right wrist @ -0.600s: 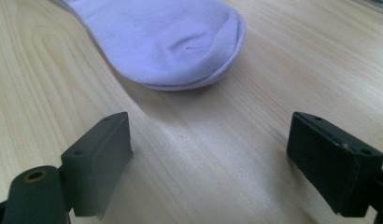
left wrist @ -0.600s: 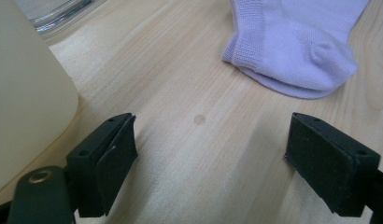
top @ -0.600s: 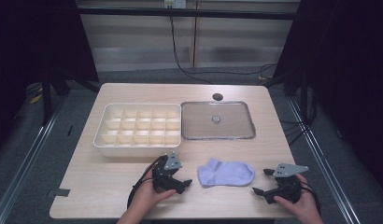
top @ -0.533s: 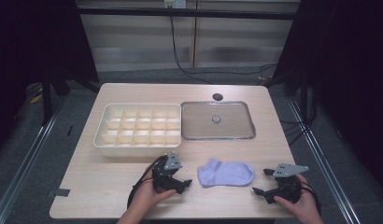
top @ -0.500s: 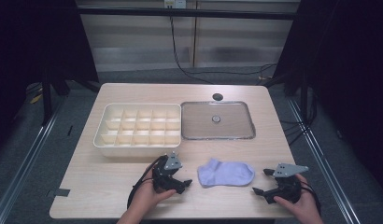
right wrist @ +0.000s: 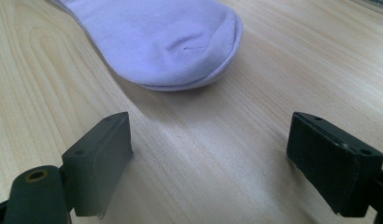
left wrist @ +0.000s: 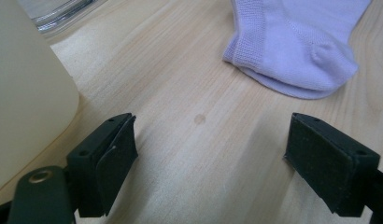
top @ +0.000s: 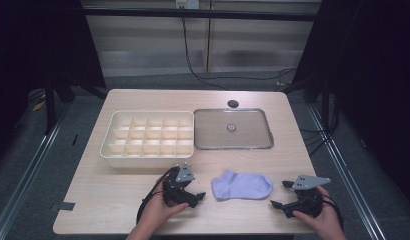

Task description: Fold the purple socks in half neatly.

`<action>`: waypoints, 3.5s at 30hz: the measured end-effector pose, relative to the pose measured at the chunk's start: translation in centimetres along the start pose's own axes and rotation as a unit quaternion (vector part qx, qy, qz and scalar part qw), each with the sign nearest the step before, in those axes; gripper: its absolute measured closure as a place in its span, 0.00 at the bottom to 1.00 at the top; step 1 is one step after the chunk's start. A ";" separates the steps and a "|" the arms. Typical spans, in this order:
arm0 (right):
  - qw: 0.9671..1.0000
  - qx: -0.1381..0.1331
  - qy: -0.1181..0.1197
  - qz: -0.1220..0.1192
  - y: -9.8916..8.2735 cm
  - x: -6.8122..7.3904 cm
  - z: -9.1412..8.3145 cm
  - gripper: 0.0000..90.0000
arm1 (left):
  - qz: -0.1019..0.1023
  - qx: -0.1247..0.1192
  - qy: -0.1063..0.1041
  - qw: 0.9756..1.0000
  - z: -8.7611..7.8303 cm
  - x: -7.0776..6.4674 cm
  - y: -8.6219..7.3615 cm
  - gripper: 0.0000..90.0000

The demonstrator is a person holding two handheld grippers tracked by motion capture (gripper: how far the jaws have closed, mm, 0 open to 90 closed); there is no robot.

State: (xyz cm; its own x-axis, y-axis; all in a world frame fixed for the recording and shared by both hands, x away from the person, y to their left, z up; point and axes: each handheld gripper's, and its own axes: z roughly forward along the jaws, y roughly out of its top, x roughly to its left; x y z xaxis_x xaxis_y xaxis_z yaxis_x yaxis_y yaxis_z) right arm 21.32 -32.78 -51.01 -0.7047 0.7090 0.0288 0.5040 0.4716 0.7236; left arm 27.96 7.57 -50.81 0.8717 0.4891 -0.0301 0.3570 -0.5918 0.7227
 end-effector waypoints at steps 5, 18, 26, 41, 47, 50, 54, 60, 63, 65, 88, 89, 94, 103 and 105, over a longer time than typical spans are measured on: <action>1.000 -0.001 0.000 0.000 0.0 0.0 0.0 0.15 | -0.004 0.003 0.001 1.000 0.0 0.0 0.1 0.18; 1.000 -0.002 -0.004 0.001 0.0 0.0 0.0 0.16 | -0.074 0.045 -0.031 0.996 -0.9 0.0 1.8 0.27; 1.000 -0.008 0.001 0.002 0.0 -0.1 -0.1 0.26 | -0.111 0.067 -0.049 0.990 -1.4 -0.2 3.1 0.31; 1.000 0.007 0.016 -0.009 1.0 -0.3 -0.2 0.51 | -0.139 0.116 -0.071 0.981 -0.3 0.5 5.7 0.39; 1.000 0.015 0.011 -0.011 1.2 -0.4 -0.3 0.64 | -0.154 0.134 -0.077 0.976 0.9 0.7 7.3 0.45; 1.000 0.018 0.007 -0.010 1.2 -0.4 -0.4 0.72 | -0.154 0.146 -0.077 0.974 1.3 0.9 7.9 0.48; 1.000 0.018 0.007 -0.008 1.2 -0.6 -0.4 0.79 | -0.166 0.148 -0.085 0.971 2.0 1.2 8.5 0.51; 1.000 0.019 0.011 -0.011 1.3 -0.6 -0.2 0.86 | -0.176 0.170 -0.087 0.966 3.3 1.5 8.7 0.54; 1.000 0.019 0.011 -0.013 1.4 -0.6 -0.2 0.86 | -0.185 0.176 -0.086 0.963 3.7 1.5 8.7 0.55; 1.000 0.019 0.012 -0.011 1.4 -0.6 -0.2 0.88 | -0.186 0.180 -0.090 0.962 3.9 1.4 8.7 0.55; 1.000 0.019 0.017 -0.006 1.4 -0.5 -0.1 0.96 | -0.213 0.213 -0.075 0.951 4.9 0.1 9.1 0.88; 1.000 0.021 0.015 -0.006 1.4 -0.4 -0.1 0.97 | -0.216 0.213 -0.080 0.949 4.9 0.1 9.1 0.89; 1.000 0.018 0.020 -0.004 1.4 -0.5 -0.1 0.99 | -0.233 0.214 -0.106 0.943 4.7 0.6 8.7 0.89; 1.000 0.018 0.013 0.001 1.5 -0.5 0.0 1.00 | -0.231 0.198 -0.132 0.943 3.2 1.1 9.4 0.89; 1.000 0.018 0.011 0.000 1.5 -0.5 0.0 1.00 | -0.236 0.195 -0.133 0.943 3.1 1.1 9.5 0.89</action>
State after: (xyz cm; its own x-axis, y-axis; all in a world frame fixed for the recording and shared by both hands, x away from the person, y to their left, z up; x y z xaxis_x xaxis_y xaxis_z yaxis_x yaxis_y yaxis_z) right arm 22.44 -32.44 -49.95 -0.7152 0.6974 0.0455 0.5224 0.4903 0.6977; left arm 33.38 0.53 -46.12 0.6200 0.6089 -0.4948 0.7769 -0.5649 0.2782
